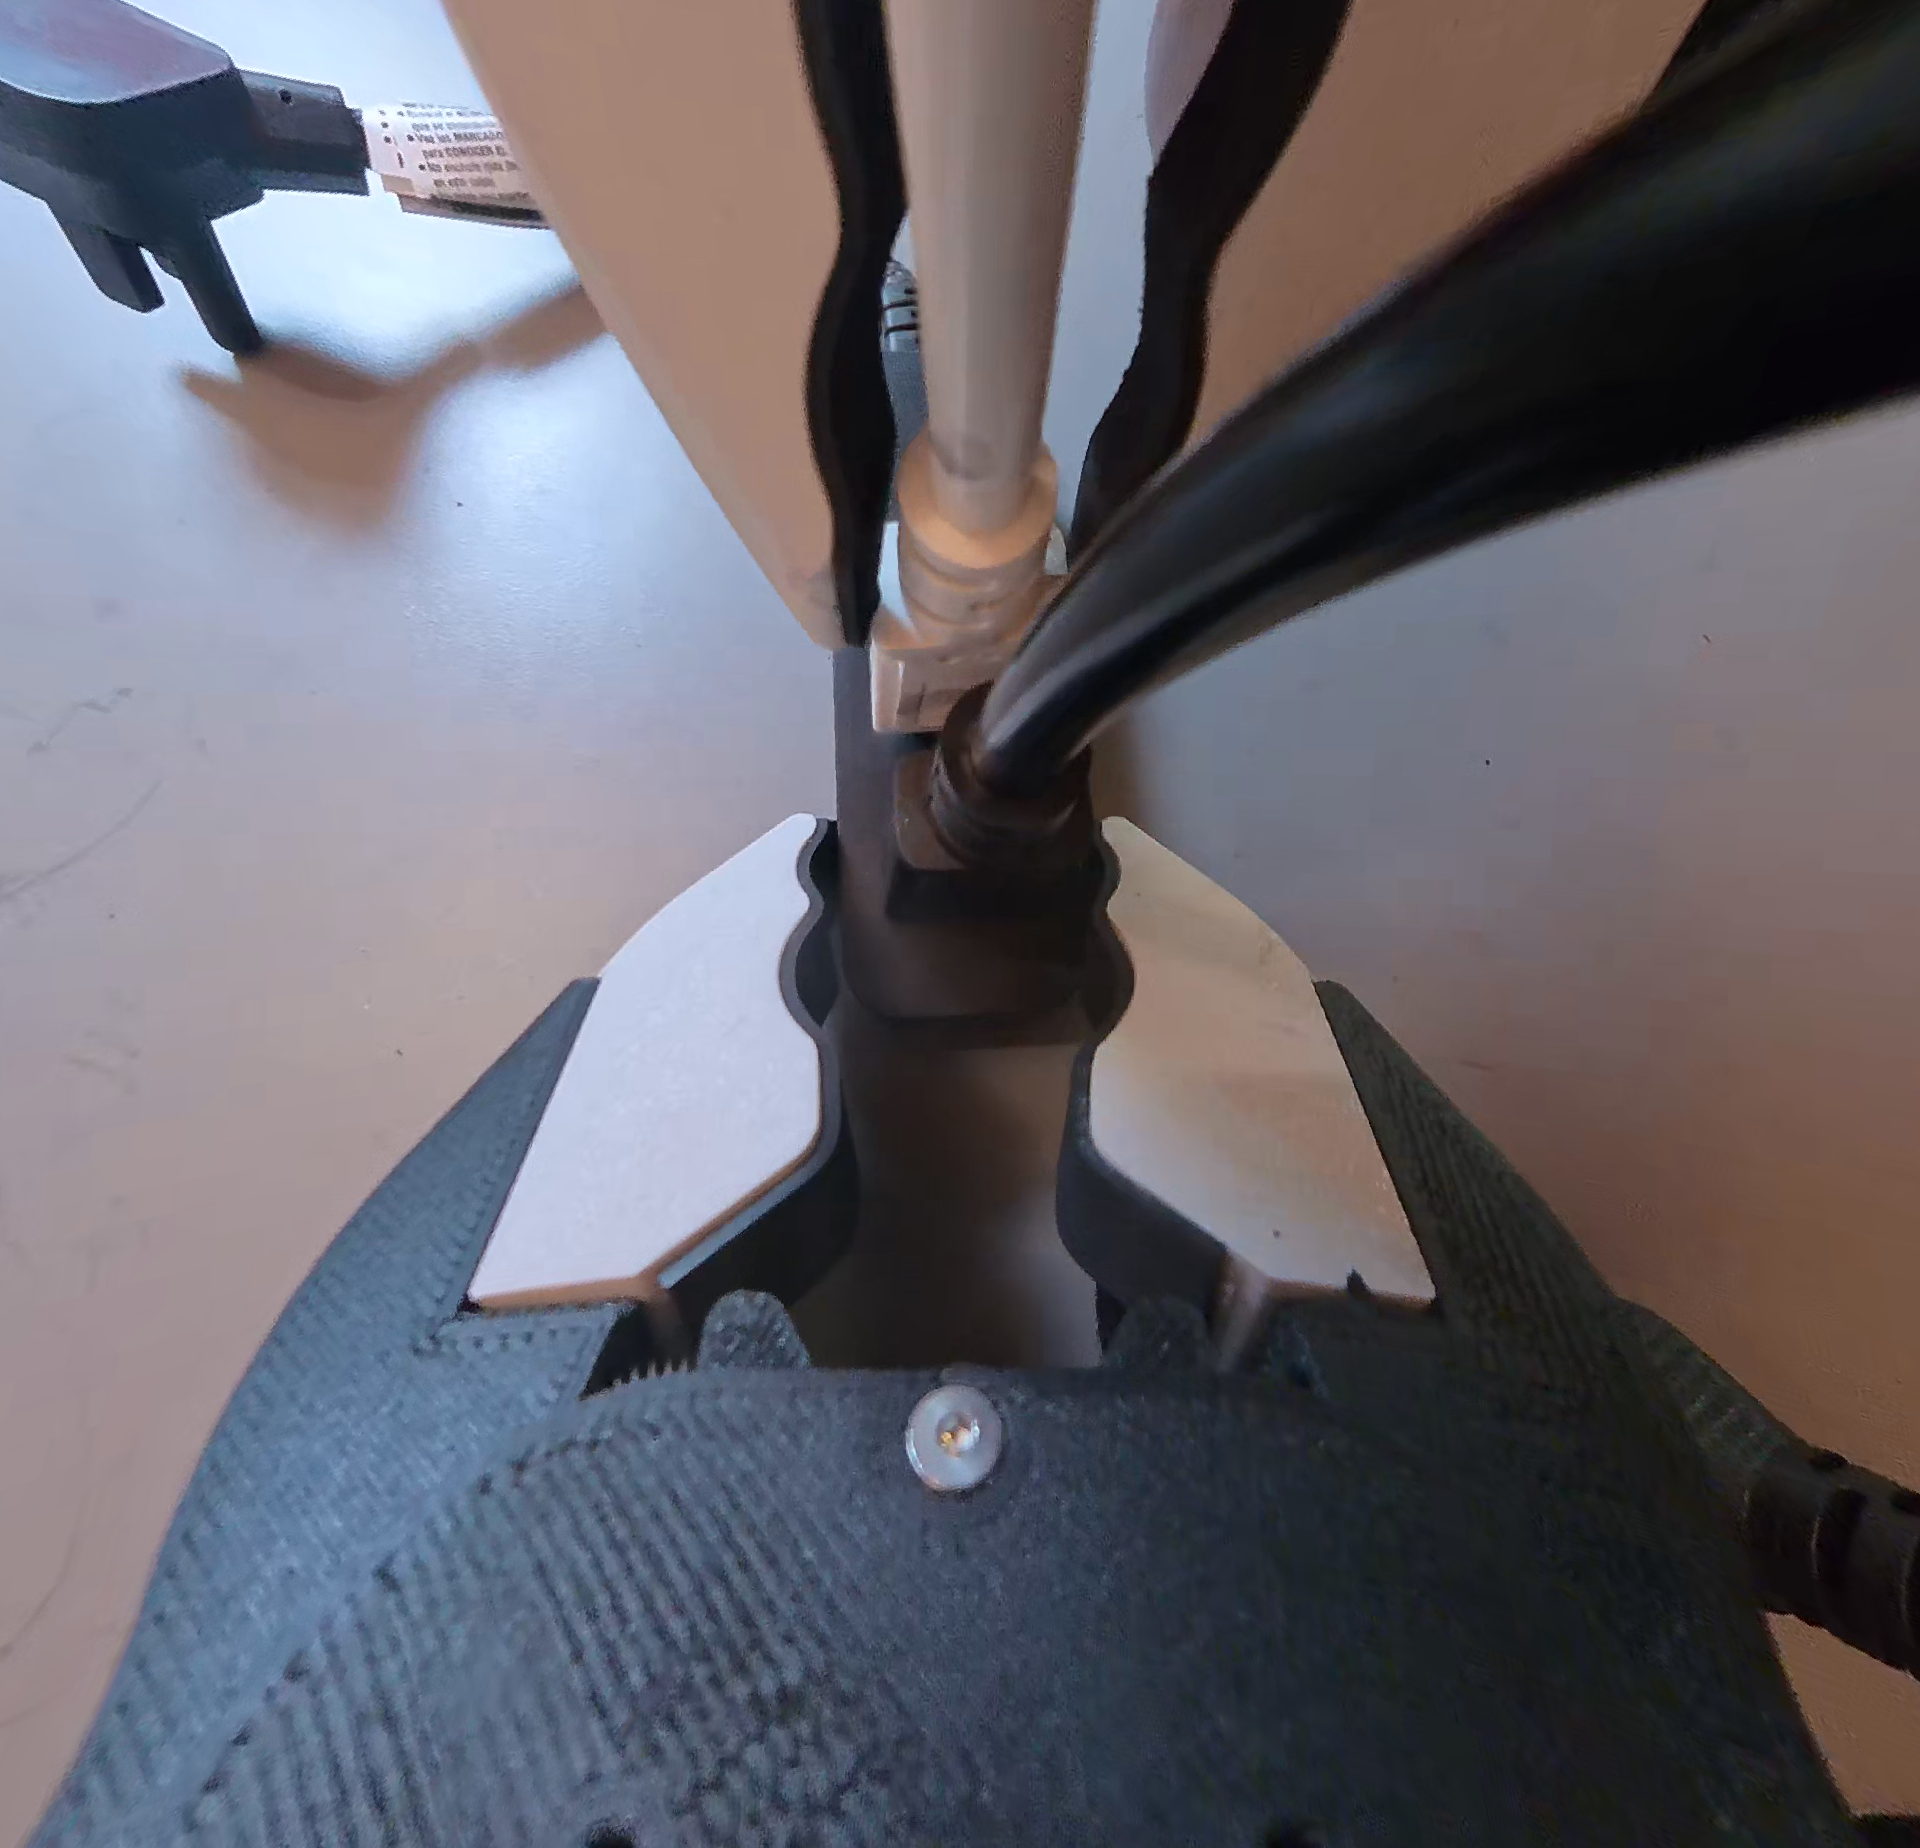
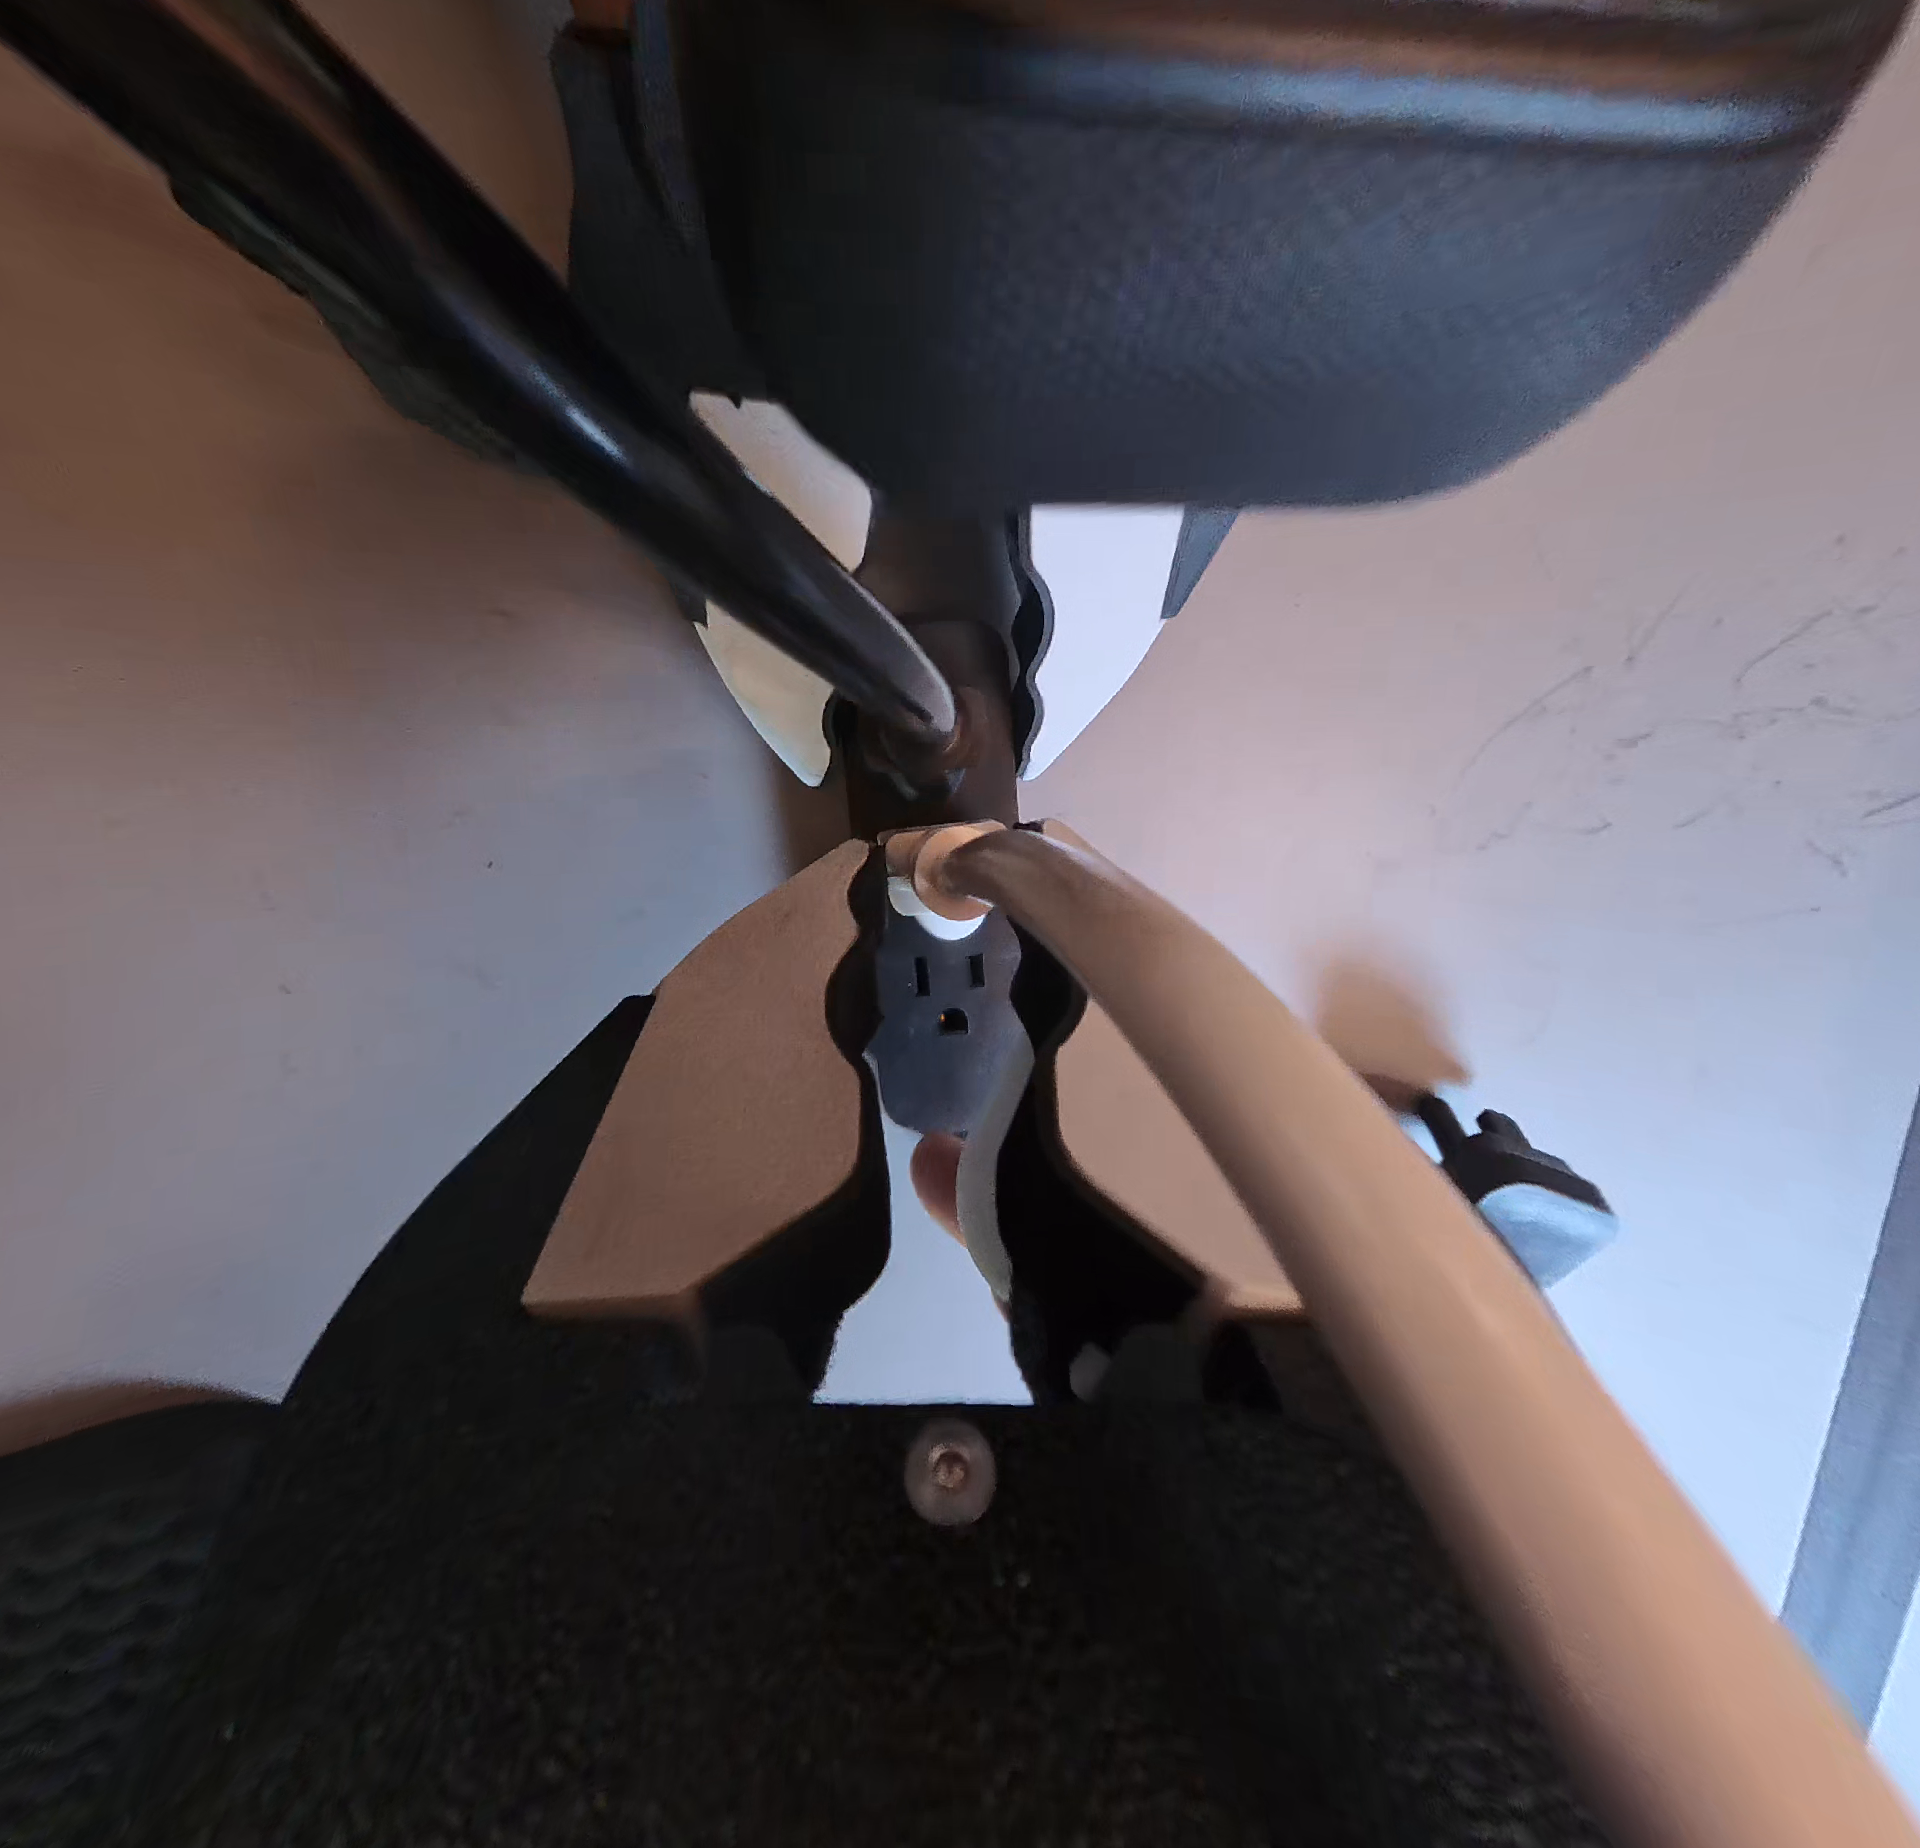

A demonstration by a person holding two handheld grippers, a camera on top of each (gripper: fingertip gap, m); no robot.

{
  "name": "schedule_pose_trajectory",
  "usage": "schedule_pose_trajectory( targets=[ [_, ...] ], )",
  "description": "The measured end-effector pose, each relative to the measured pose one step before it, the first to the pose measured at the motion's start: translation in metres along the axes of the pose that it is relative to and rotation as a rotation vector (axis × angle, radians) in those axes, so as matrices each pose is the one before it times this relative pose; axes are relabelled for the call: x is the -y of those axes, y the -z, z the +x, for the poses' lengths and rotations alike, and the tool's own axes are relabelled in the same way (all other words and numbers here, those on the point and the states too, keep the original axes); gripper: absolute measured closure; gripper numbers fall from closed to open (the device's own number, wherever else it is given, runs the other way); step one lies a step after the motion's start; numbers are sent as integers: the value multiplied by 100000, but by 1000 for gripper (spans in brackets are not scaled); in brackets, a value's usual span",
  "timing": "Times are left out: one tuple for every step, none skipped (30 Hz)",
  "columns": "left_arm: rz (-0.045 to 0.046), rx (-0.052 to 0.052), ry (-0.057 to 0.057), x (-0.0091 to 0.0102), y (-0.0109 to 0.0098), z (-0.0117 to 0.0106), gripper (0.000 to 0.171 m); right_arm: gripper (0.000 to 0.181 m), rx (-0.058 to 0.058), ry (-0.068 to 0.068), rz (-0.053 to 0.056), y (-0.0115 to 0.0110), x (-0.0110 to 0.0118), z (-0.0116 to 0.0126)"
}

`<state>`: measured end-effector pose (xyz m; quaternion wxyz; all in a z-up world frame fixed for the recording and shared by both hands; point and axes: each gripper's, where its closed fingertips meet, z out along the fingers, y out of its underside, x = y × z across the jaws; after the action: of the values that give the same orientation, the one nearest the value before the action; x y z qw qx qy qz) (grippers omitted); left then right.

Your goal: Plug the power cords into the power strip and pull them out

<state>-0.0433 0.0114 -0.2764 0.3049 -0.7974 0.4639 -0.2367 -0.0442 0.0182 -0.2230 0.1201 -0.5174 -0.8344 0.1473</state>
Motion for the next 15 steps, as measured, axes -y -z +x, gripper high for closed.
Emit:
schedule_pose_trajectory(
  targets=[
    [25,185,588,1,2,4,126,156,-539,-1283,1327,67,-148,-14],
    [-133,179,602,-6,1,-7,126,156,-473,-1313,2155,3,-12,-7],
    [-172,57,575,3,-8,-6,126,157,-334,-798,1388,-88,111,-33],
    [-71,-35,344,-3,4,-2,127,156,-564,-314,39,-104,134,10],
    [118,-22,157,2,9,-9,127,156,-576,143,-402,-20,15,21],
    [201,70,251,4,8,3,126,157,-34,-746,690,40,-81,-55],
    [134,276,339,3,2,1,126,159,-176,-1038,1498,92,-179,-77],
    [100,429,435,5,-2,-7,126,158,-541,-1388,1770,129,-249,-22],
    [3,258,355,2,-4,5,126,159,-172,-1251,2250,16,-13,12],
    [-219,-225,278,-3,-1,-3,126,159,-113,-436,952,-177,260,37],
    [-404,-427,184,-32,24,-24,126,161,-347,1207,-953,-238,281,18],
    [-193,-44,192,-49,66,-67,127,160,-39,530,-785,-77,101,82],
    [514,309,400,-28,50,-50,126,159,497,-932,688,23,-62,-4],
    [632,486,359,5,-4,4,126,159,-195,-489,598,161,-262,-11],
    [84,537,121,-9,5,-5,126,159,-275,-557,892,188,-283,-31]
  ],
)
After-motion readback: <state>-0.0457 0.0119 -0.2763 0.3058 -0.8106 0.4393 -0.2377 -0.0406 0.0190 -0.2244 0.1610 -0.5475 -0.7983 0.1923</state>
